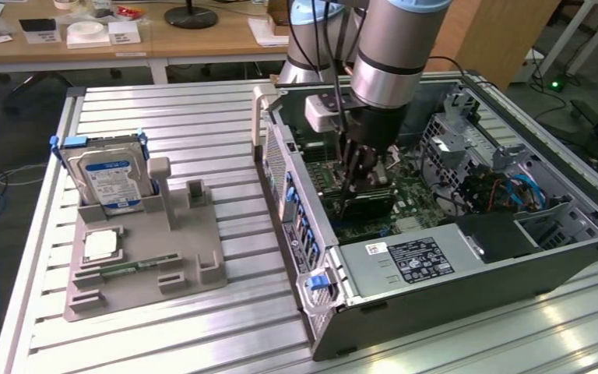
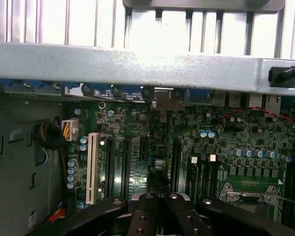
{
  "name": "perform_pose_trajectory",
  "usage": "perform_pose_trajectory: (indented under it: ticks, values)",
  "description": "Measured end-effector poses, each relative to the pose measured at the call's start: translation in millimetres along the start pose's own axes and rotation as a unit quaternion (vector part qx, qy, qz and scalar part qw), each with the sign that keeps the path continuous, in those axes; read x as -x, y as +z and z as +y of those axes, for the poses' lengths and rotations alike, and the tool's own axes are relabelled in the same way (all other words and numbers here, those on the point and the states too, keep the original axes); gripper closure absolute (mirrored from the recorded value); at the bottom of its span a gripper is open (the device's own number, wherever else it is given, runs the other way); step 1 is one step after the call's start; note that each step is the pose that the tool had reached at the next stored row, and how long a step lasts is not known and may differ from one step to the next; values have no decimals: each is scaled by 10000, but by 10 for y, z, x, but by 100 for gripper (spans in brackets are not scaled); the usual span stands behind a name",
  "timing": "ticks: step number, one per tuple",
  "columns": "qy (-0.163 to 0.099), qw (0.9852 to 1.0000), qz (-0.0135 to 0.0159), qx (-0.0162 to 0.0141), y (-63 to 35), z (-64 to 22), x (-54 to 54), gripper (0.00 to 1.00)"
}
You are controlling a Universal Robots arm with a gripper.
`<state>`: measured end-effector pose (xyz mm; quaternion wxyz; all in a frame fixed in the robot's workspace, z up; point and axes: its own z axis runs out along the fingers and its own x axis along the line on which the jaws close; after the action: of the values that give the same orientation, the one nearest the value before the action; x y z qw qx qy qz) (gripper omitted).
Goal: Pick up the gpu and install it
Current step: 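Press down on the gpu until it lock into place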
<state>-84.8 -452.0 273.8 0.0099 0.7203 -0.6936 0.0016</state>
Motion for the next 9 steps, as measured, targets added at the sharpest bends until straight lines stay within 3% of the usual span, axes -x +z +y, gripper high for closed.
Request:
perform_pose_trajectory:
  ticks: [9]
  values:
    - [117, 9999, -1, 2, 11, 58, 23, 89]
